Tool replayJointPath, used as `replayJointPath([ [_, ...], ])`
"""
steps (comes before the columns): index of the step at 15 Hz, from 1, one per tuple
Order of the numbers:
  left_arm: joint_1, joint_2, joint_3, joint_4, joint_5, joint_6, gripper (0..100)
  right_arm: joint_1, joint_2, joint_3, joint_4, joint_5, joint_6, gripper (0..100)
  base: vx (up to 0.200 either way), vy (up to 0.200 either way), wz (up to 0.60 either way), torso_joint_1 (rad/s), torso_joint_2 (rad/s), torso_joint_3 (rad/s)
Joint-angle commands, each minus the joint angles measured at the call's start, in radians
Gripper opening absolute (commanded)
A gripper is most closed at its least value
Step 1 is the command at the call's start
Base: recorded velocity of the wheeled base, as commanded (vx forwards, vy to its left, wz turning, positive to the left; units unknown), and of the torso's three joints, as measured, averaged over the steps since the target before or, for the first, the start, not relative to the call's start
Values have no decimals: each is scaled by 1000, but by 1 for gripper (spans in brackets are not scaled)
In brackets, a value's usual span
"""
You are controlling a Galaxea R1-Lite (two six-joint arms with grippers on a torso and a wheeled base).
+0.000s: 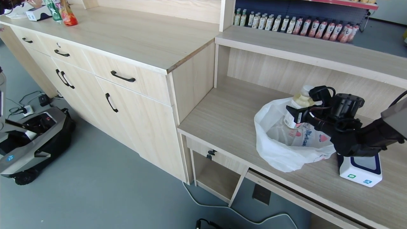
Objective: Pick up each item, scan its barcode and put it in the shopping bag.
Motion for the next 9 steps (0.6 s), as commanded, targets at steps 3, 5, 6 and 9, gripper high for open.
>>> replayJointPath([
  [3, 0, 0, 0, 0, 0, 0, 100, -4, 31, -3, -1, -1, 0, 0, 0, 0, 0, 0, 0, 0],
  [5, 0, 0, 0, 0, 0, 0, 100, -4, 33, 8, -12, -1, 0, 0, 0, 0, 0, 0, 0, 0],
  [6, 0, 0, 0, 0, 0, 0, 100, -4, 33, 11, -15, -1, 0, 0, 0, 0, 0, 0, 0, 0],
  [9, 0, 0, 0, 0, 0, 0, 100, -4, 42, 32, -47, 1, -1, 0, 0, 0, 0, 0, 0, 0],
])
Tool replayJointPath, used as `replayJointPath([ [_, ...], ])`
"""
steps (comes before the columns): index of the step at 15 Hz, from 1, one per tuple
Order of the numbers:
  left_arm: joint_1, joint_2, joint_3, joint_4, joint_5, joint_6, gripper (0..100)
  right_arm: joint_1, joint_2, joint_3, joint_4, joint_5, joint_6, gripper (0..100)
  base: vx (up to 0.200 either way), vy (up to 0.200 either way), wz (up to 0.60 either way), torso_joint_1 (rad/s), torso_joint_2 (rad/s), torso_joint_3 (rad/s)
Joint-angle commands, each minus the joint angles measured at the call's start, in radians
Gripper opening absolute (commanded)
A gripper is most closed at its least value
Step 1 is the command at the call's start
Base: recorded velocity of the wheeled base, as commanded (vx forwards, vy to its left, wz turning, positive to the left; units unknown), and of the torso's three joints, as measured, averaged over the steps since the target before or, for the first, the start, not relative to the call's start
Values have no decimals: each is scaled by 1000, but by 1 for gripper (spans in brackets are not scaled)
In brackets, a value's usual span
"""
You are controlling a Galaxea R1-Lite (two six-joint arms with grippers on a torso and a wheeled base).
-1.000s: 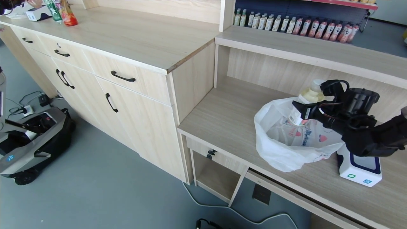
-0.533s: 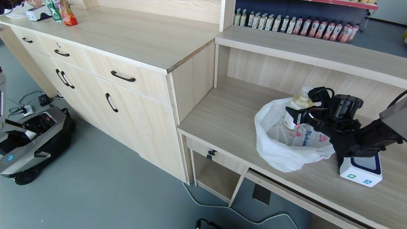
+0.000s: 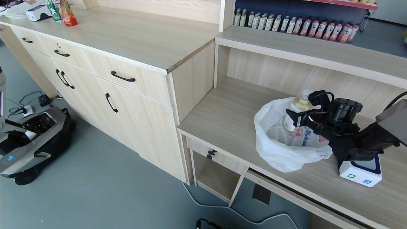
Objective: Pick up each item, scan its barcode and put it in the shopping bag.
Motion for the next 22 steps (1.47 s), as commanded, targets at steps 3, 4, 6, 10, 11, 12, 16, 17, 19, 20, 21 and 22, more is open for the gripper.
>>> replayJointPath([
  [3, 0, 0, 0, -1, 0, 0, 100, 2, -9, 21, 5, 0, -4, 100, 0, 0, 0, 0, 0, 0],
  [4, 0, 0, 0, -1, 0, 0, 100, 3, -44, 35, 14, 0, -4, 100, 0, 0, 0, 0, 0, 0],
  [6, 0, 0, 0, -1, 0, 0, 100, 13, -172, 135, 22, 0, -7, 100, 0, 0, 0, 0, 0, 0],
  [10, 0, 0, 0, -1, 0, 0, 100, -7, -592, 512, 58, 0, -90, 100, 0, 0, 0, 0, 0, 0],
  [11, 0, 0, 0, -1, 0, 0, 100, -17, -693, 540, 109, -3, -90, 100, 0, 0, 0, 0, 0, 0],
  [12, 0, 0, 0, -1, 0, 0, 100, -35, -787, 546, 190, -7, -92, 100, 0, 0, 0, 0, 0, 0],
  [16, 0, 0, 0, -1, 0, 0, 100, -260, -971, 551, 486, -53, -248, 100, 0, 0, -450, -2, 4, 7],
  [17, 0, 0, 0, -1, 0, 0, 100, -331, -991, 555, 505, -58, -243, 100, 0, 0, -600, -7, -2, 17],
  [19, 0, 0, 0, -1, 0, 0, 100, -417, -1038, 560, 637, -129, -242, 100, 0, 0, -600, 7, 5, 2],
  [20, 0, 0, 0, -1, 0, 0, 100, -441, -1049, 560, 697, -191, -230, 100, 0, 0, -600, -7, -2, 2],
  [21, 0, 0, 0, -1, 0, 0, 100, -455, -1041, 557, 726, -250, -214, 100, 0, 0, -600, -7, -2, 12],
  [22, 0, 0, 0, -1, 0, 0, 100, -458, -1037, 557, 726, -257, -210, 100, 0, 0, -600, 2, 2, 2],
])
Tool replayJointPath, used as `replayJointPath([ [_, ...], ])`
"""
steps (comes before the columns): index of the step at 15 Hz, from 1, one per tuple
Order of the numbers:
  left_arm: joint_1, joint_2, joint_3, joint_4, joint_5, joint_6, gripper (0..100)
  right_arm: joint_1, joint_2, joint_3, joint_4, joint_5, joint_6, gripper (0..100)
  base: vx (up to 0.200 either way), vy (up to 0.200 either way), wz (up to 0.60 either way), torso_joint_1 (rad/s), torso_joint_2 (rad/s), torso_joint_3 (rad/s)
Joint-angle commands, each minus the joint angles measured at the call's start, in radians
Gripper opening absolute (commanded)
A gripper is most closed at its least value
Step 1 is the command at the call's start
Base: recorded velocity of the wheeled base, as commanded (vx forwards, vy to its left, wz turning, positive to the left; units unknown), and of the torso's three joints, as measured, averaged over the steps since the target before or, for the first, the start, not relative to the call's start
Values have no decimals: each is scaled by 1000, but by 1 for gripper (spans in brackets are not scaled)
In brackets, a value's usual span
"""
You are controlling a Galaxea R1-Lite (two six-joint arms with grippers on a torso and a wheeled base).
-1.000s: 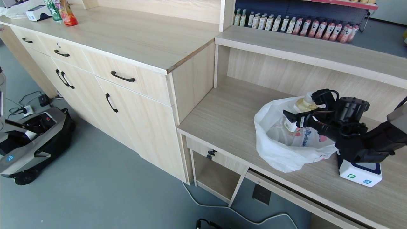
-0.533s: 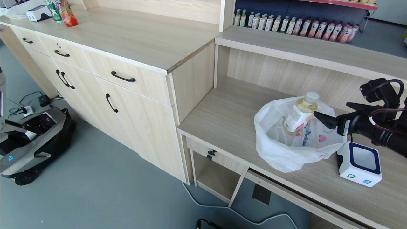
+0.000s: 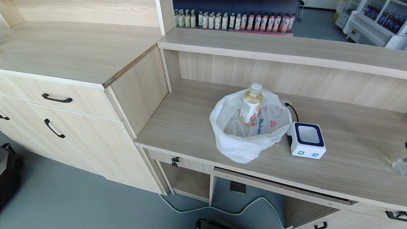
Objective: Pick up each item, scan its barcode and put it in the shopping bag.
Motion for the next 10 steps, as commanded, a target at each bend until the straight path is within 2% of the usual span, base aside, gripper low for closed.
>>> replayJointPath([
  [1, 0, 0, 0, 0, 0, 0, 100, -45, 14, -3, -1, -9, 23, 100, 0, 0, 0, 0, 0, 0],
  [4, 0, 0, 0, 0, 0, 0, 100, -63, 81, -2, -7, -9, 92, 100, 0, 0, 0, 0, 0, 0],
  [7, 0, 0, 0, 1, 0, 0, 100, -130, 202, 12, -24, 2, 179, 100, 0, 0, 0, 0, 0, 0],
  [10, 0, 0, 0, 0, 0, 0, 100, -130, 181, 3, -24, 1, 173, 100, 0, 0, 0, 0, 0, 0],
])
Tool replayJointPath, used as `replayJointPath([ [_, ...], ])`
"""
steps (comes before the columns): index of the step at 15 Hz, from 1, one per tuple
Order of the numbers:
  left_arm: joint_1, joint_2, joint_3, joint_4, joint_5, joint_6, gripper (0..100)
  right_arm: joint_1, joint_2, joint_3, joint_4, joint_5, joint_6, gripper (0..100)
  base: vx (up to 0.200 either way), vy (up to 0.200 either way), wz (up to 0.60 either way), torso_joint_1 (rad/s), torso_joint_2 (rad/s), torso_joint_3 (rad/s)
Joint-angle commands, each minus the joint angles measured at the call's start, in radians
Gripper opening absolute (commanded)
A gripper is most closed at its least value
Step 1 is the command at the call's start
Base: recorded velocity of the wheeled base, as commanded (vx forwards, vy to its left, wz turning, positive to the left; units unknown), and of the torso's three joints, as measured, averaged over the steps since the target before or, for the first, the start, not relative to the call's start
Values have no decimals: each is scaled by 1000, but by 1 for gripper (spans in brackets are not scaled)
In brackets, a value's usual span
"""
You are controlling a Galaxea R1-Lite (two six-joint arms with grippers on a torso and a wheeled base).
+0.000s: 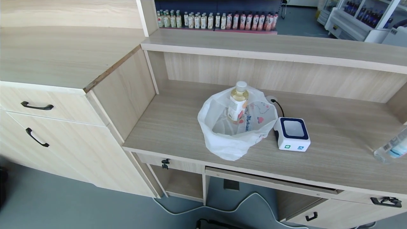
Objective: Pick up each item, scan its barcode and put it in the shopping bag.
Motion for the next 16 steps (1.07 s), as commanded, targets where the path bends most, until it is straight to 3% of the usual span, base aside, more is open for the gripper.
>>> replayJointPath([
  [1, 1, 0, 0, -1, 0, 0, 100, -3, 16, -4, 1, -1, -9, 100, 0, 0, 0, 0, 0, 0],
  [4, 1, 0, 0, -1, 0, 0, 100, -35, 17, 3, -42, -57, -50, 100, 0, 0, 0, 0, 0, 0],
  [7, 1, 0, 0, -1, 0, 0, 100, -75, 54, 7, -85, -57, -46, 100, 0, 0, -200, 1, 1, 1],
  [13, 1, 0, 0, -1, 0, 0, 100, -107, 204, 9, -328, -57, -53, 100, 0, 0, 0, 0, 0, 0],
  [16, 1, 0, 0, -1, 0, 0, 100, -138, 269, 3, -343, -28, -52, 100, 0, 0, 0, -103, 186, 76],
])
